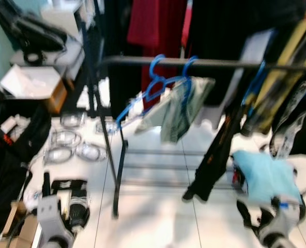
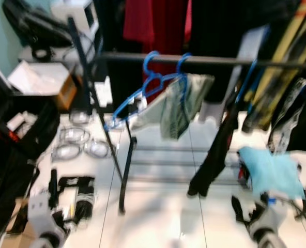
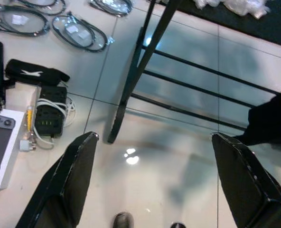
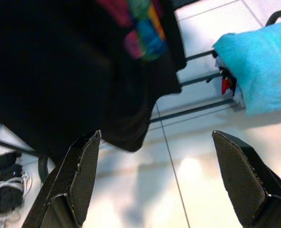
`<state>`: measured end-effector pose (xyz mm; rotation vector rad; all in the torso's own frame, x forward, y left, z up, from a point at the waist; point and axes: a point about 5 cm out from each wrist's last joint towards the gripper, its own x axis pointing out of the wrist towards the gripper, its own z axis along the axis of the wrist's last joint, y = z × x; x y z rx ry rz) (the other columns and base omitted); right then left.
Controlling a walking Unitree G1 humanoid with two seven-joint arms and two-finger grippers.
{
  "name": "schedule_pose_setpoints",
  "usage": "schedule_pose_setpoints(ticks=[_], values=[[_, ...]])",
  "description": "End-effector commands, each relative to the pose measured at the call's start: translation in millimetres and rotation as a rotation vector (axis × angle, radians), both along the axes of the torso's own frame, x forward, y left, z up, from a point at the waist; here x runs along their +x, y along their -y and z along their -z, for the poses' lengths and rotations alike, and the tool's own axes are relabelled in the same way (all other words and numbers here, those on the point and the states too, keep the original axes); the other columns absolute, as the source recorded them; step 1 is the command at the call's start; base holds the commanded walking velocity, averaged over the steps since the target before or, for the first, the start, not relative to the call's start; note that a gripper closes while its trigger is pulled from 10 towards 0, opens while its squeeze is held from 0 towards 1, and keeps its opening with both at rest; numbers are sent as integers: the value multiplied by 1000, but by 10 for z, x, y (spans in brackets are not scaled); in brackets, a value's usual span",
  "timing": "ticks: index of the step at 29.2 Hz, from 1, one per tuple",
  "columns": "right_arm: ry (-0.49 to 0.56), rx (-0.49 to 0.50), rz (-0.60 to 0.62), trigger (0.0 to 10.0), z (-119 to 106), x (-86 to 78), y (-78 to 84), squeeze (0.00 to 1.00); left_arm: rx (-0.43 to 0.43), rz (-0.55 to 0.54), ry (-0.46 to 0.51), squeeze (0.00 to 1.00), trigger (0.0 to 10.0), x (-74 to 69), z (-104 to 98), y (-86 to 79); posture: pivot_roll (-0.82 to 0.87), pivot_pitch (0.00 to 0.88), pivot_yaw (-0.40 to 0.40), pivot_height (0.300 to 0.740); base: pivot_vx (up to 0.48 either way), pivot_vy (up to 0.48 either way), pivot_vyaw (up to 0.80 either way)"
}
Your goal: Hang hanger
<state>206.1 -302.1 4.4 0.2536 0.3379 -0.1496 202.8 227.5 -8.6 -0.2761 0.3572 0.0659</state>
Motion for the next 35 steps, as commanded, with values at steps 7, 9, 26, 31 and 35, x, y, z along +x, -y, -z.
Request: schedule_pose_setpoints(ticks=[7,9,26,31,35], values=[[-41,-19,-35,10000,70,-75,-13,0,4,4,-40,0,10000,-62,63,-1,-46,104,-5,740,0,-421,95],[-46,-34,-58,10000,73,-73,-25,0,3,4,-40,0,10000,-59,68,9,-48,102,-7,740,0,-418,763],[187,7,-287,10000,-409,221,-192,0,-10,4,-35,0,10000,-26,68,6,-66,109,10,740,0,-219,352],[363,94,-681,10000,-1093,379,-481,0,-16,5,-34,0,10000,-14,71,4,-71,107,5,740,0,0,0],[402,101,-867,10000,-1383,383,-632,0,-19,0,-31,0,10000,-11,73,6,-69,104,-4,740,0,0,0]])
